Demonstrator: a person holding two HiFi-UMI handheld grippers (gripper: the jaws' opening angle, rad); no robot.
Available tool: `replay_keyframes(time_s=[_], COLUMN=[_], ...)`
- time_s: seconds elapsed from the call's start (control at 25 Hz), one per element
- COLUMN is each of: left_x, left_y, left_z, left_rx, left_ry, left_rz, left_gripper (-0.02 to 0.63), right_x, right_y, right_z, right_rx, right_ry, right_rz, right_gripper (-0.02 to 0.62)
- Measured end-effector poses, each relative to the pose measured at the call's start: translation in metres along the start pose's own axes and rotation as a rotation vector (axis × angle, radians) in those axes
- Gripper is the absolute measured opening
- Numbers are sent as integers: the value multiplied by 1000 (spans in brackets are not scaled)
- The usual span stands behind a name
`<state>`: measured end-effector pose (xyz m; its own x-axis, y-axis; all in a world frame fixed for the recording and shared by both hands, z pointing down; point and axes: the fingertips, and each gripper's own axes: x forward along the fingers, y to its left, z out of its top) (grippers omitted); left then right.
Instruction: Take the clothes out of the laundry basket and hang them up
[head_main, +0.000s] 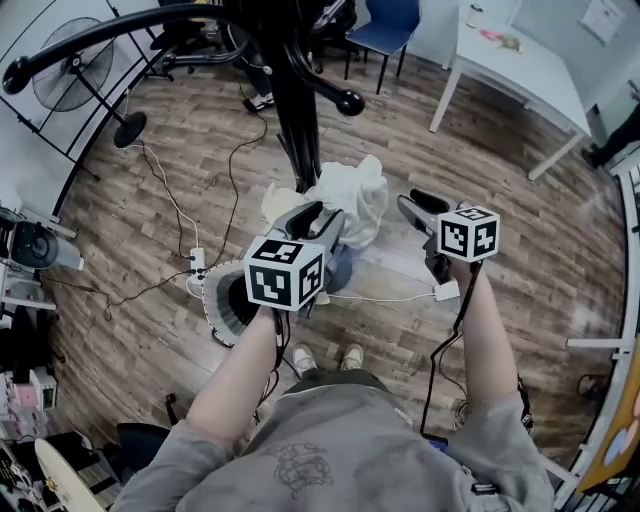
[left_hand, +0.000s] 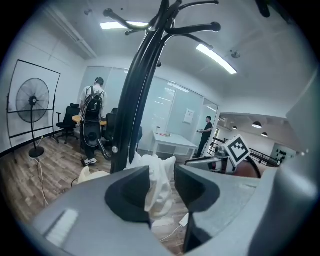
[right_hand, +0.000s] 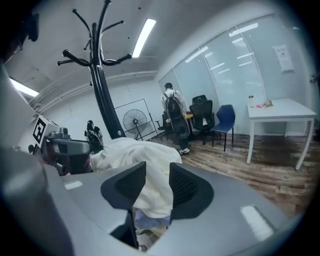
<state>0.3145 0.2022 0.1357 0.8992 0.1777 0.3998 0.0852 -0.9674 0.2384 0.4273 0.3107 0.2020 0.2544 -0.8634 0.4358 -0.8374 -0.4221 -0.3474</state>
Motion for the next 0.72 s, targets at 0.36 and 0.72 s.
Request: replay_keyframes(time_s=[0.36, 0.72], left_x=[-40, -104], left_y=[-6, -6], left_z=[38, 79], left_rx=[110, 208], left_ry=[-119, -252], left_rz=[-16, 13], left_gripper=[95, 11], right_x=[-70, -121], right_y=[90, 165], right_z=[70, 100], right_rx=[-133, -248], right_ry=[-249, -379], right_rz=[-7, -4], right_gripper=[69, 28])
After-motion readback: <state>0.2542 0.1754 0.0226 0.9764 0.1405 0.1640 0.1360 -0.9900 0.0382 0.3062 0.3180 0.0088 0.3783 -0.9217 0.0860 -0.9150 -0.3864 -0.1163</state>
